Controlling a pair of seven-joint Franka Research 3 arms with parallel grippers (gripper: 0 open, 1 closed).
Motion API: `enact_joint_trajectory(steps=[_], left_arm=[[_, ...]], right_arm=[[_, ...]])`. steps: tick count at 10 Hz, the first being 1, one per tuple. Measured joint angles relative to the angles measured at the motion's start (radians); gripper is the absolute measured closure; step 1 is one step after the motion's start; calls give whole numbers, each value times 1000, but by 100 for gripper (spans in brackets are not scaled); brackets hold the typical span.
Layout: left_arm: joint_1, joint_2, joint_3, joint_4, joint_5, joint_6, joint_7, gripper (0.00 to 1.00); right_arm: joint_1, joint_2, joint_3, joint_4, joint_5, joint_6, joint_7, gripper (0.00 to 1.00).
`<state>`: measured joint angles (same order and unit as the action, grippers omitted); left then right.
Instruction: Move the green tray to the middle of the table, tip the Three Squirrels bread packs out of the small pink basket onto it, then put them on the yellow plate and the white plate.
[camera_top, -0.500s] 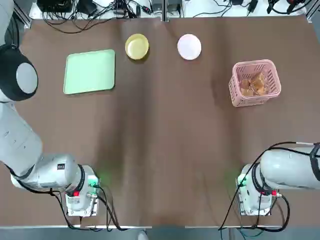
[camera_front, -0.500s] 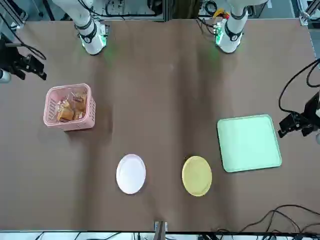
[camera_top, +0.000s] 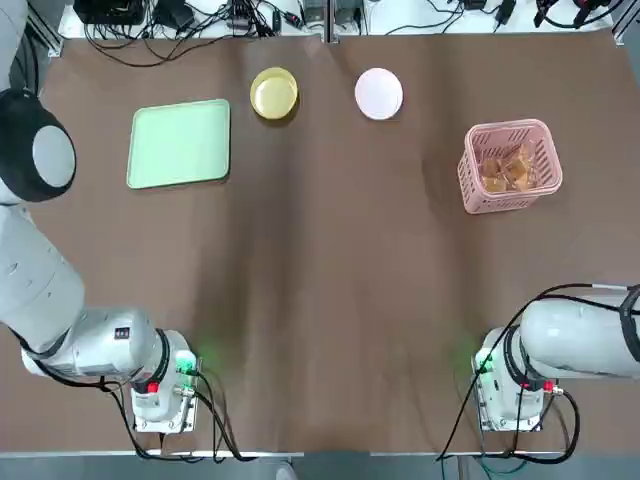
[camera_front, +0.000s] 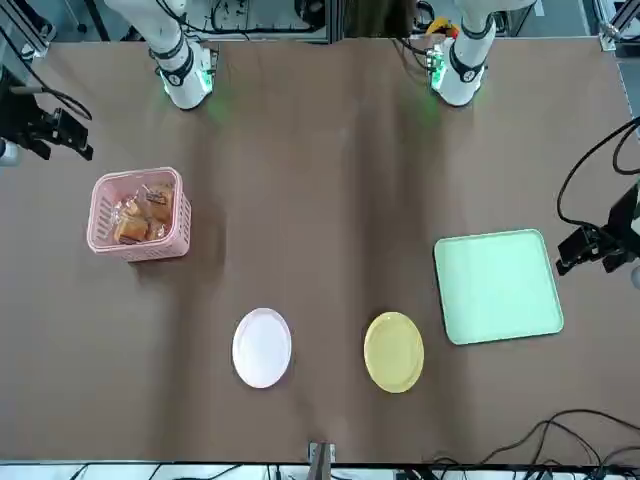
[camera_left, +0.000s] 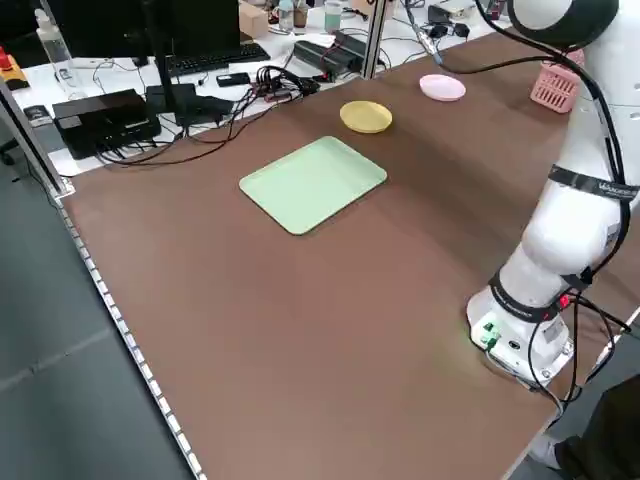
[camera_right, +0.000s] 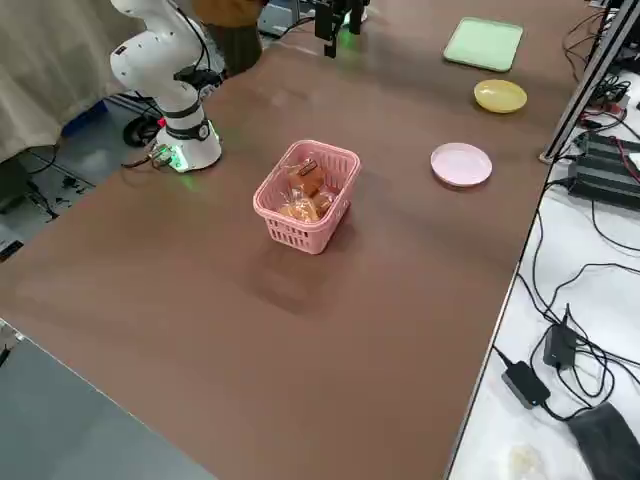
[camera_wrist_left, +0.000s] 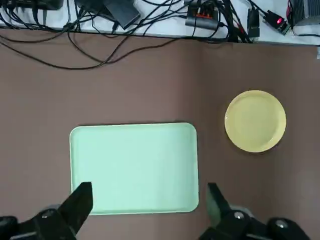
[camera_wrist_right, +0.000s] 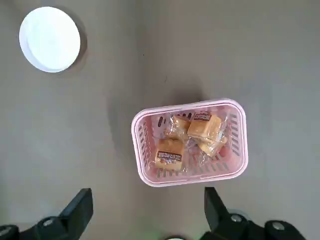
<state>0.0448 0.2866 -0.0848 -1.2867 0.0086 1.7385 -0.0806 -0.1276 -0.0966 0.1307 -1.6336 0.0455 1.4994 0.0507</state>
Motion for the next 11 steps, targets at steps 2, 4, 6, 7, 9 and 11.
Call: enact_joint_trajectory(steps=[2,4,6,7,9,11], left_arm=[[24,11,3,-61,0,2,4,0],[67,60,6,-157,1,83,9,0],[140,115,9,-292,10,296,23,0],[168,142,10,-361,29,411,29,0],[204,221,11,-434,51,552,30,0],[227,309,13,-450,57,637,30,0]], right_arm=[[0,0,-1,0,0,1,0,1],[1,1,1,0,0,17,0,2],[3,2,5,-1,0,30,0,2],[5,3,6,-7,0,30,0,4],[12,6,9,-60,1,60,0,5],[45,6,12,-128,1,92,0,5]])
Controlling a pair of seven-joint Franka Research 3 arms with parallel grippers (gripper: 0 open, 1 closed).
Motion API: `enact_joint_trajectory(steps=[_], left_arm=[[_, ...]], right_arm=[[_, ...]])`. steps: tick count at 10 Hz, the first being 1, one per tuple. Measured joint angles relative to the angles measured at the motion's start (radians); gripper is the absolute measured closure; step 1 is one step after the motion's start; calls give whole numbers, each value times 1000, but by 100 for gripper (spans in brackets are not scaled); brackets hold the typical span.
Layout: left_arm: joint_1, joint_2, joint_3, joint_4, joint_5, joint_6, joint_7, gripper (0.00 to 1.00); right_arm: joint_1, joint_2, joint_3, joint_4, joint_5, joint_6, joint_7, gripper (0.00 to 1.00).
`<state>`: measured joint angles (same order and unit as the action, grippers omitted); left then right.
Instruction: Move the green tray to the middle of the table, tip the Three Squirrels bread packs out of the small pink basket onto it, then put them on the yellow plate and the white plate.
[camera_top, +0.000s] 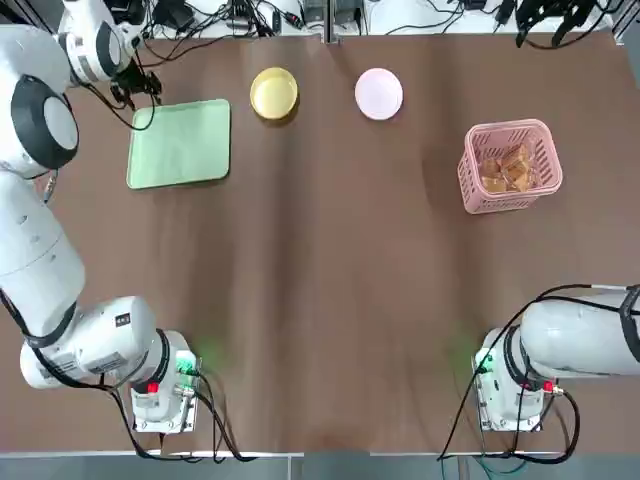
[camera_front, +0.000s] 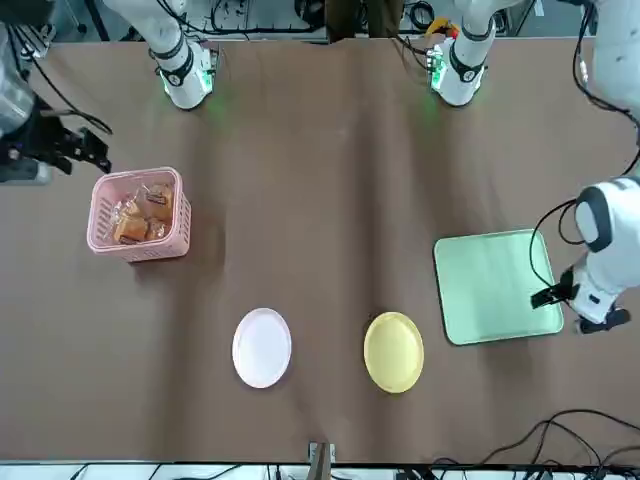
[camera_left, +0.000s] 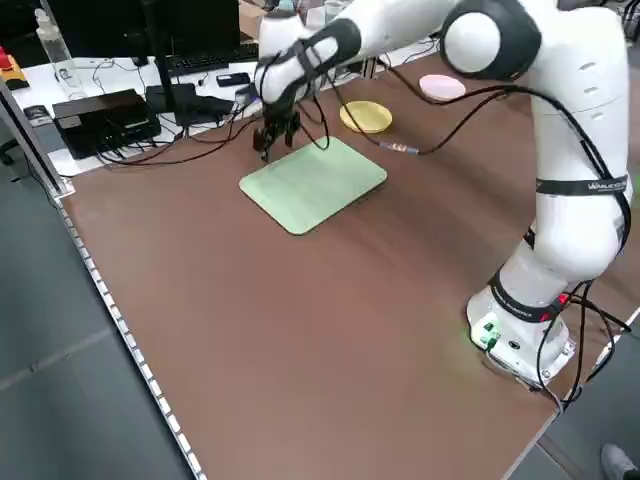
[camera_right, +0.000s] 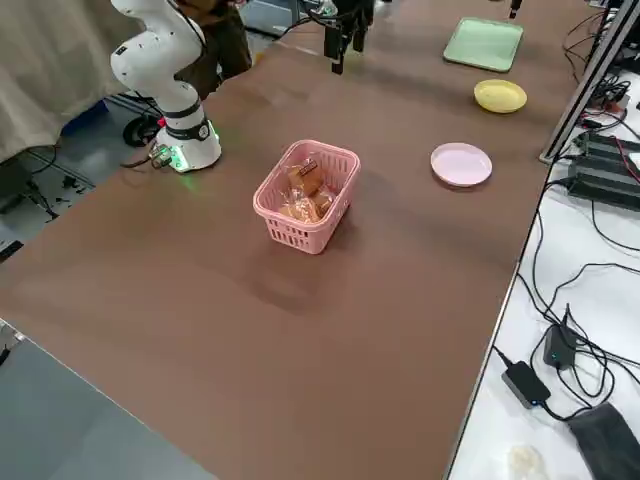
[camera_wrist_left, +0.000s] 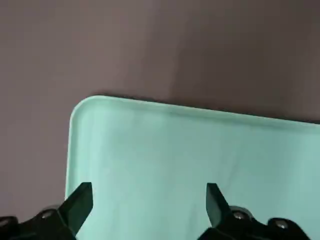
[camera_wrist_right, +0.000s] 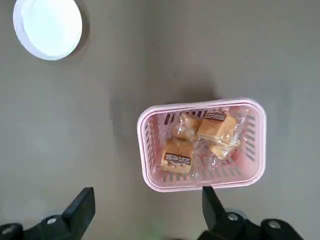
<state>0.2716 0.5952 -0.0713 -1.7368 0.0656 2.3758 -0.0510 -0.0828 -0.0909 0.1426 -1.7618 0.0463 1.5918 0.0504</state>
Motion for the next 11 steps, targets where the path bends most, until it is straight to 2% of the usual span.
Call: enact_joint_trajectory(steps=[3,7,11], left_arm=[[75,54,0,-55,47,135,1,0],[101,63,0,-96,59,175,8,1],[113,60,-3,-106,70,179,20,23]], right_arm=[[28,-13,2,-100,0,67,0,6],[28,-45,1,-319,0,234,0,7],[69,-47,2,-495,0,464,0,7]])
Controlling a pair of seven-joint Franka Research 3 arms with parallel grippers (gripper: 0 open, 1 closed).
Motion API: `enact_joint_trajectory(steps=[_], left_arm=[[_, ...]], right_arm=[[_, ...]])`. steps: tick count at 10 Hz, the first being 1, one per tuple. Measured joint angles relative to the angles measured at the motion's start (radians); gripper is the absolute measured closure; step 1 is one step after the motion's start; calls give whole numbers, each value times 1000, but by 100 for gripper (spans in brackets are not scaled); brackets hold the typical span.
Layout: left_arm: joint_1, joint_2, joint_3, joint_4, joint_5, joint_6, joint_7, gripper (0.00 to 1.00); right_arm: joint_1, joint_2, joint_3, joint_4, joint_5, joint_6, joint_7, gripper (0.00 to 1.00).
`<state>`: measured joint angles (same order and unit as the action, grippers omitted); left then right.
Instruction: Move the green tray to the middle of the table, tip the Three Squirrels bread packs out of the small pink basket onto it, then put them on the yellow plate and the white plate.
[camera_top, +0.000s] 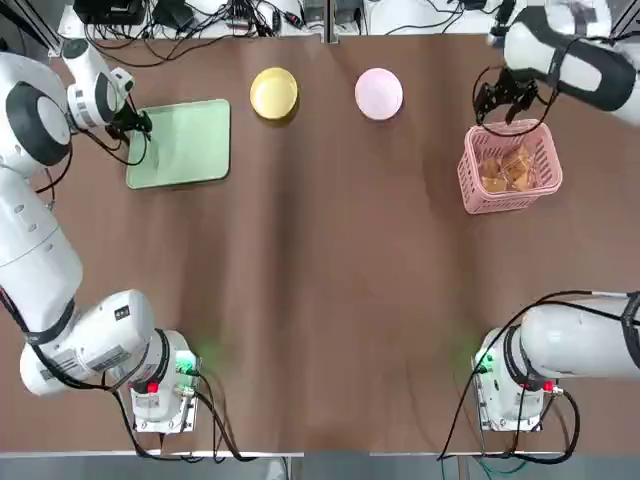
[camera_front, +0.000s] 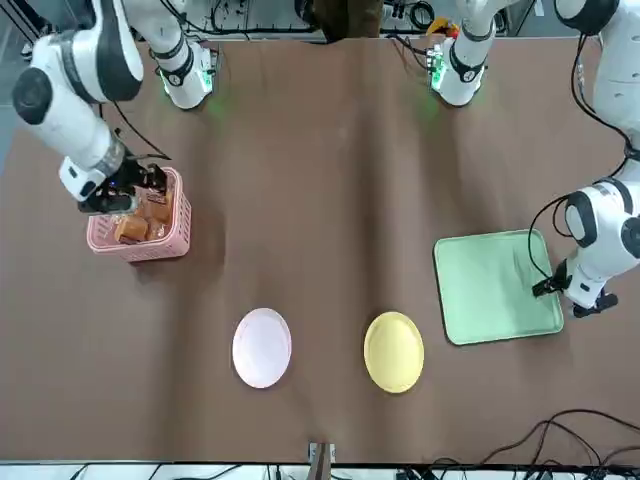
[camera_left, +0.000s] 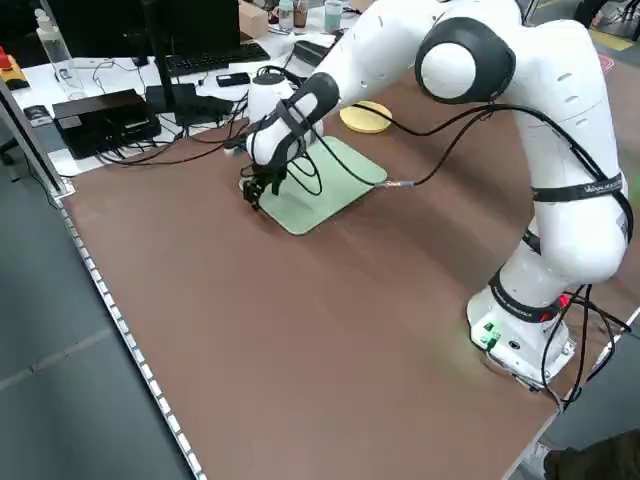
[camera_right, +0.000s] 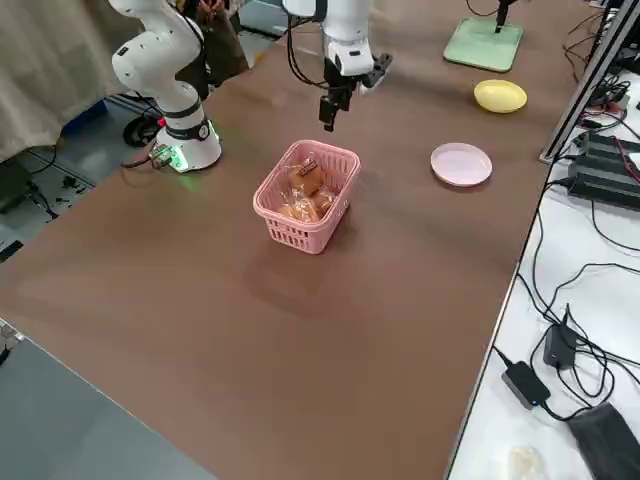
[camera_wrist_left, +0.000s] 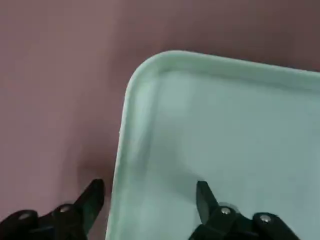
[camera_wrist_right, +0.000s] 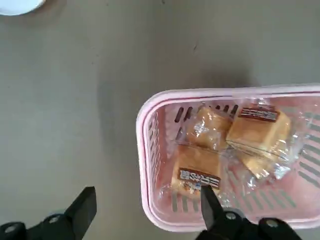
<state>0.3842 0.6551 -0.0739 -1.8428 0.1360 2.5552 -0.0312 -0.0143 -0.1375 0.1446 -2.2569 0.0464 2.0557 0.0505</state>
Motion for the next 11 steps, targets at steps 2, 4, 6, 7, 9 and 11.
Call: enact_joint_trajectory(steps=[2,4,6,7,9,11], left_arm=[[3,-4,-1,0,0,0,11,36],[16,-11,3,0,4,-1,27,66],[28,-14,3,0,6,-1,39,88],[29,-18,0,-6,6,-1,58,91],[29,-24,0,-18,6,8,90,91],[33,-53,-1,-65,6,9,151,91]], right_arm=[[19,1,0,-66,0,116,0,7],[28,12,1,-129,0,200,0,7],[38,33,1,-154,0,226,0,7],[38,50,1,-157,0,240,0,7],[38,90,0,-166,0,273,0,7],[44,123,1,-181,0,325,-1,7]])
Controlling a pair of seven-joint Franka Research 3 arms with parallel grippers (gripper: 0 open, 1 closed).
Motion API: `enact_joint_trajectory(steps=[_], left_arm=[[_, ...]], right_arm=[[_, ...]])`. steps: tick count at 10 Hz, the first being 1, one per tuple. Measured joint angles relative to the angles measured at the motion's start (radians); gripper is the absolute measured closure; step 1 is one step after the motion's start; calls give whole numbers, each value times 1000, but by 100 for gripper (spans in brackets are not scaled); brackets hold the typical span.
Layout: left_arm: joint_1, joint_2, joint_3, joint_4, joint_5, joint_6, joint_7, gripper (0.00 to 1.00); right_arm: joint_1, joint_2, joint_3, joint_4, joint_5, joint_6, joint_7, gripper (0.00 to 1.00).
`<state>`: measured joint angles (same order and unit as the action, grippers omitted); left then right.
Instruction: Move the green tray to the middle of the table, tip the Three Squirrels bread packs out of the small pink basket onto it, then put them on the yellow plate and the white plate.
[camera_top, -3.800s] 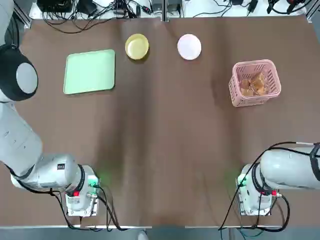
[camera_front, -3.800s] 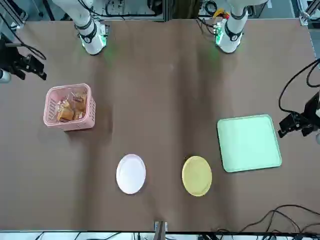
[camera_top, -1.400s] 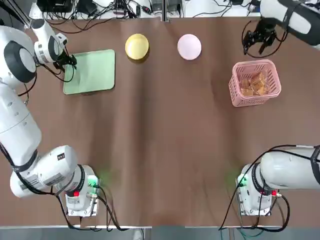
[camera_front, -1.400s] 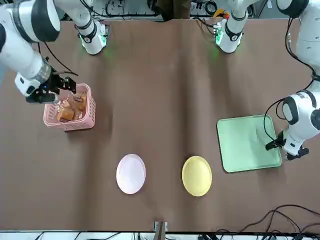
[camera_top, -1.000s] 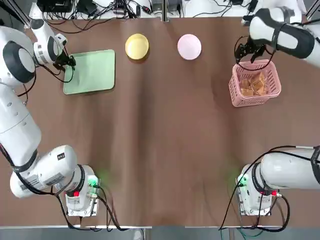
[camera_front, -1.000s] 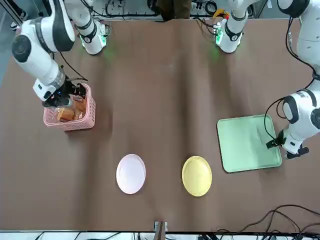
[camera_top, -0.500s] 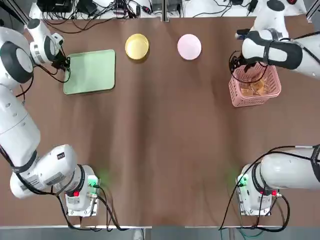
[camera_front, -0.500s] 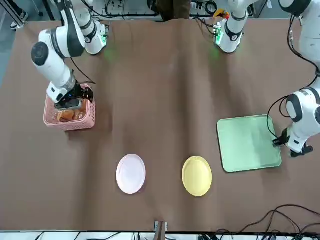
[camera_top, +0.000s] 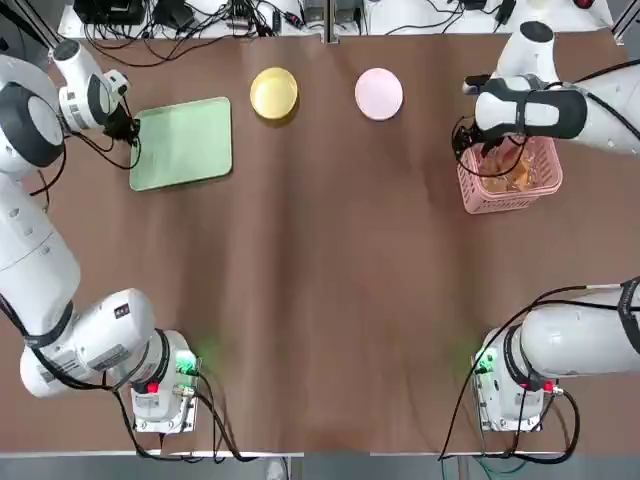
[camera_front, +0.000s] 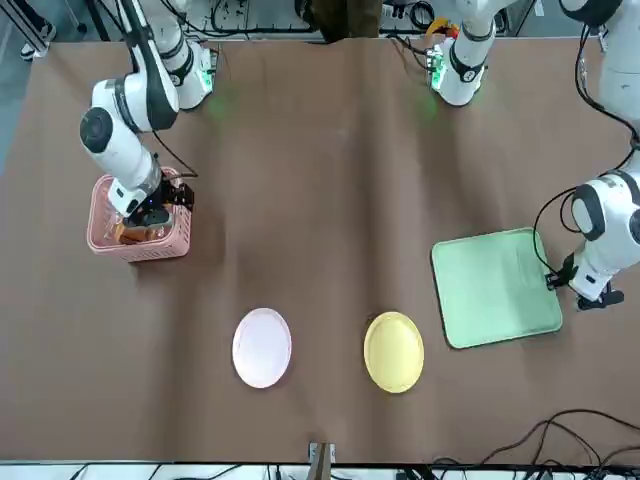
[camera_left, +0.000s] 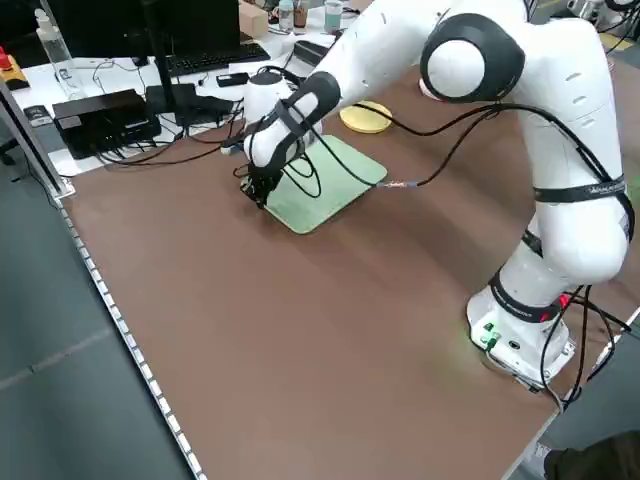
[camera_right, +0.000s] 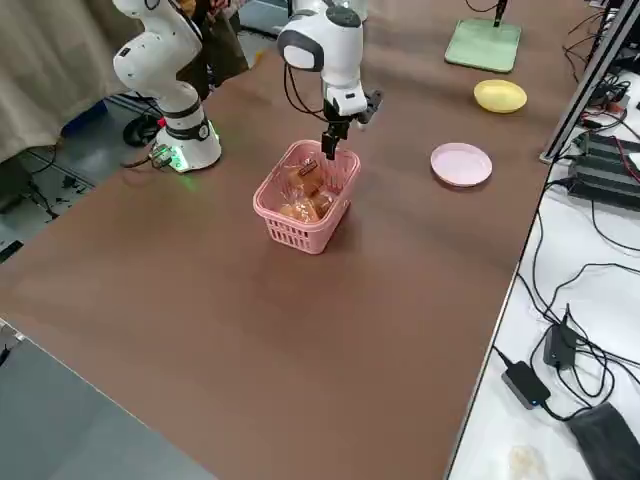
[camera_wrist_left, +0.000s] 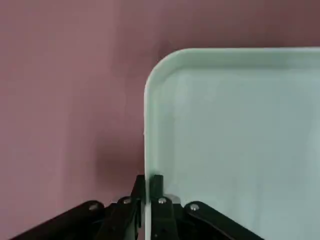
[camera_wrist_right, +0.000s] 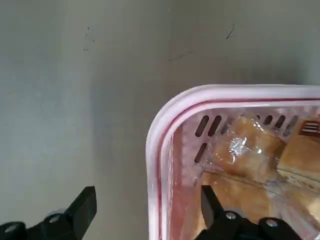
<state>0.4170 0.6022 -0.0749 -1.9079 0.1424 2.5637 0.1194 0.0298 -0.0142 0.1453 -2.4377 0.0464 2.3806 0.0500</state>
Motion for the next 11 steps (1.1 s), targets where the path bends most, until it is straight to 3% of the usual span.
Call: enact_joint_trajectory(steps=[3,6,8,10,11], left_arm=[[45,-116,-41,-198,0,22,73,91],[60,-219,-94,-403,1,143,175,91],[65,-244,-223,-463,2,147,146,93],[31,-226,-408,-478,2,147,-54,93],[-35,-207,-467,-471,2,152,-187,94]], right_arm=[[14,37,0,-31,0,69,0,9],[19,45,0,-32,0,77,0,9],[19,46,-1,-32,0,77,0,10],[18,47,-3,-33,0,78,0,12],[18,47,-4,-33,0,78,0,13]])
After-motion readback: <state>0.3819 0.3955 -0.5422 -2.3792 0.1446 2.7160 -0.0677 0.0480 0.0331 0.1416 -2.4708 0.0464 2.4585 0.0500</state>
